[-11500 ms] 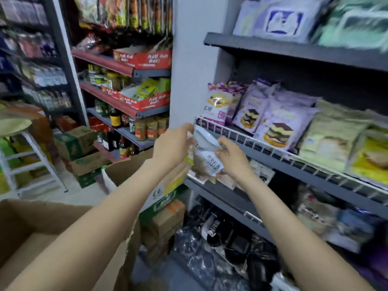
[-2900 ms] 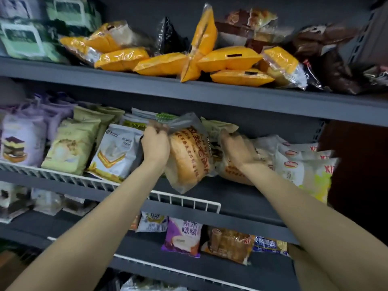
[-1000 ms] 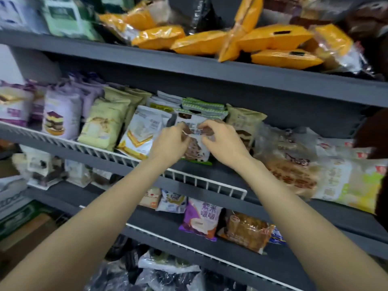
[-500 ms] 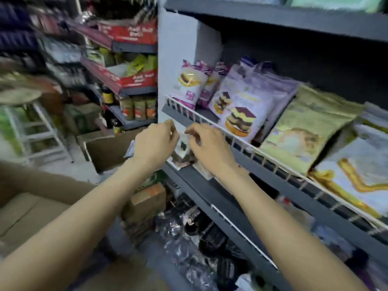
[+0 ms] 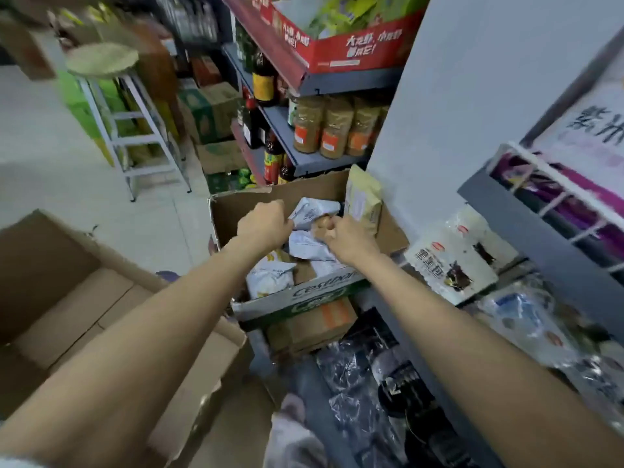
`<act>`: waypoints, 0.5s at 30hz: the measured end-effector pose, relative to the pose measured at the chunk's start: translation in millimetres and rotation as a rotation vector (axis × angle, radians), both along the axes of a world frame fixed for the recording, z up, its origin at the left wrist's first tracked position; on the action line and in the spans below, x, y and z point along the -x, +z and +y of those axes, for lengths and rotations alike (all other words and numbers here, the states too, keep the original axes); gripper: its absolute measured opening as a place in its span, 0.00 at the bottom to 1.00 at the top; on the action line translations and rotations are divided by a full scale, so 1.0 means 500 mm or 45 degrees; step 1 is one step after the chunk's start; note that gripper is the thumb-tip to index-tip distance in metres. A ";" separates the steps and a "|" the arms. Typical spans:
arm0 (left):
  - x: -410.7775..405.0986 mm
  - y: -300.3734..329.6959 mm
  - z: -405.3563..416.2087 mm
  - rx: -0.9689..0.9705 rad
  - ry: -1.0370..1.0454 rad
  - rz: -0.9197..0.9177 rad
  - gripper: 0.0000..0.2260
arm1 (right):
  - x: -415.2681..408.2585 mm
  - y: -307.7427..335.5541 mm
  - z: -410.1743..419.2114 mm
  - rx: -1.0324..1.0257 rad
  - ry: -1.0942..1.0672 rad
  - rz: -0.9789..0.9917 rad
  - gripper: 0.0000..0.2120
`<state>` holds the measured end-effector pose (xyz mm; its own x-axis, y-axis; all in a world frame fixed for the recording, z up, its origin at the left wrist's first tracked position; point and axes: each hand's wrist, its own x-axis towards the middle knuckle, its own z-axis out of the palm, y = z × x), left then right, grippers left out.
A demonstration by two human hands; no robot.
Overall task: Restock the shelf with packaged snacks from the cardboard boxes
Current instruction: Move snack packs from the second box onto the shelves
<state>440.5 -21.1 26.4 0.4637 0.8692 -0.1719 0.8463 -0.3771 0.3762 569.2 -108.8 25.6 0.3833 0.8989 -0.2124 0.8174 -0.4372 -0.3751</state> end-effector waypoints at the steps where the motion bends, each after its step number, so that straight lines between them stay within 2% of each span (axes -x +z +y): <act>1: -0.016 -0.026 0.033 0.057 -0.009 0.021 0.10 | -0.017 -0.027 0.032 0.054 0.002 0.007 0.14; 4: -0.063 -0.111 0.129 0.200 -0.106 0.061 0.10 | -0.066 -0.098 0.118 0.193 0.008 0.006 0.15; 8: -0.123 -0.204 0.212 0.299 -0.249 0.087 0.16 | -0.114 -0.190 0.204 0.316 -0.076 0.062 0.20; 12: -0.185 -0.290 0.271 0.273 -0.308 0.080 0.18 | -0.152 -0.293 0.263 0.436 -0.085 0.029 0.24; 15: -0.222 -0.334 0.298 0.223 -0.253 0.127 0.14 | -0.172 -0.328 0.279 0.512 -0.237 -0.057 0.27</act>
<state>551.3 127.9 -140.6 0.5953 0.7158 -0.3651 0.7985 -0.4760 0.3686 654.9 30.6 -138.2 0.5477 0.6630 -0.5104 0.7224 -0.6824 -0.1112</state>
